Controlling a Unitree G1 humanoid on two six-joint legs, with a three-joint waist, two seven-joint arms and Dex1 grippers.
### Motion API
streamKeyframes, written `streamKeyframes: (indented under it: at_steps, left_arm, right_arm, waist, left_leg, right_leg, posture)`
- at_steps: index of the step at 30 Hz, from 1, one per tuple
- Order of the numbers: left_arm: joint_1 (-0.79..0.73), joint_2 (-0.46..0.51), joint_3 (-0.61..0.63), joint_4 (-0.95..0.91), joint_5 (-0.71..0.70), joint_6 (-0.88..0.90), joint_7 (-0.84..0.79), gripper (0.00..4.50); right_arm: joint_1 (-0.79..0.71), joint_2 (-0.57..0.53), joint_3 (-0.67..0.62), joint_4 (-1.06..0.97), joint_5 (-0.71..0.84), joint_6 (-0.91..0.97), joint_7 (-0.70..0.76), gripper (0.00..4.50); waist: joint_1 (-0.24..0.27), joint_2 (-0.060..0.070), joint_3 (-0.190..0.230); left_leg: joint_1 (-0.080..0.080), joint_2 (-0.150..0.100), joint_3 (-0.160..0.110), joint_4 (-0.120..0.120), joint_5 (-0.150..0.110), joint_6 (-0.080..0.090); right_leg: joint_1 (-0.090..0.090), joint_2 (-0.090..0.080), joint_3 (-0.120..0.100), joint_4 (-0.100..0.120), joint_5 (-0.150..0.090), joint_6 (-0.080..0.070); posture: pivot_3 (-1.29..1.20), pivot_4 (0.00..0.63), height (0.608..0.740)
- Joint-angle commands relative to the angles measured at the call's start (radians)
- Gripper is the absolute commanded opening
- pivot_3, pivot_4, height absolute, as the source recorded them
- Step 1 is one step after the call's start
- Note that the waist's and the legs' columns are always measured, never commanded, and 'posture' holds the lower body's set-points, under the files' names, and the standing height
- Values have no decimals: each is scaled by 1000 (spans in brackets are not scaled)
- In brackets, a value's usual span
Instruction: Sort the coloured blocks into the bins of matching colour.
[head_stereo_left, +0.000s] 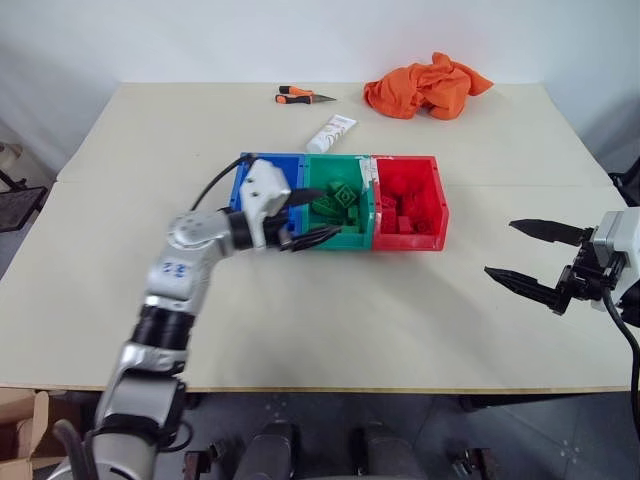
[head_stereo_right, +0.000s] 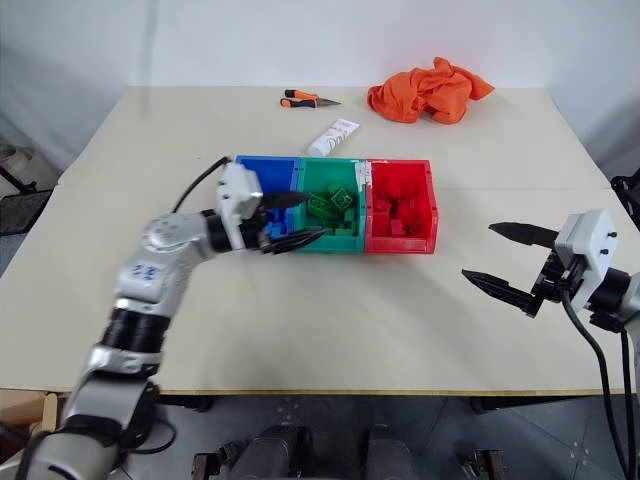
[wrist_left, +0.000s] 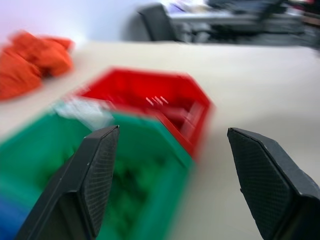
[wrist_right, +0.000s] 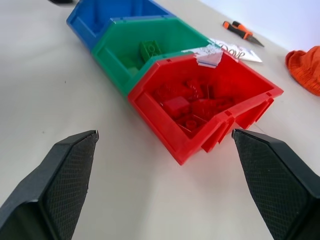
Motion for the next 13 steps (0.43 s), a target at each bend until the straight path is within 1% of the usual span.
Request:
streamKeyframes:
  at_steps: [1, 2, 5, 6, 9, 13]
  left_arm:
    - [52, 92, 53, -61, -72, 43, -105, 3679]
    - [64, 117, 65, -39, -70, 36, -122, 3679]
    - [121, 265, 140, 82, -52, -16, -219, 3679]
    - [128, 297, 154, 106, -54, -18, -235, 3679]
    - [139, 351, 177, 179, -45, -61, -268, 3679]
    - [141, 352, 201, 213, -62, -60, -275, 3679]
  right_arm:
    - [-41, -44, 14, 73, -23, -50, 71, 4500]
    - [-59, -52, 25, 105, -32, -63, 92, 4500]
    - [-121, -94, 67, 214, -59, -99, 184, 4500]
    - [-139, -106, 79, 249, -69, -113, 210, 4500]
    - [-192, -118, 105, 323, -95, -144, 239, 4500]
    - [-230, -104, 124, 368, -99, -156, 263, 4500]
  waist:
    - [3, 0, 0]
    - [5, 0, 0]
    - [3, 0, 0]
    - [2, 1, 0]
    - [-3, 1, 1]
    - [0, 2, 1]
  left_leg:
    - [0, 0, 0, 0, 0, 0]
    - [0, 0, -1, 0, 0, 0]
    - [0, 0, -1, 0, 0, 0]
    - [0, 0, -1, -1, 0, 0]
    - [0, 0, -1, -2, 0, 0]
    - [0, 0, -1, -2, 0, 0]
  right_leg:
    - [0, 0, 0, 0, 0, 0]
    - [0, 0, 0, 0, 0, 0]
    - [0, -1, 0, -1, 0, 0]
    - [0, 0, 0, -1, 0, 0]
    - [-1, -1, 0, -1, -1, -1]
    - [0, -2, -1, -1, -1, -1]
  posture:
    - [0, 150, 740]
    - [0, 150, 740]
    - [0, 150, 740]
    - [0, 150, 740]
    - [0, 150, 740]
    - [0, 150, 740]
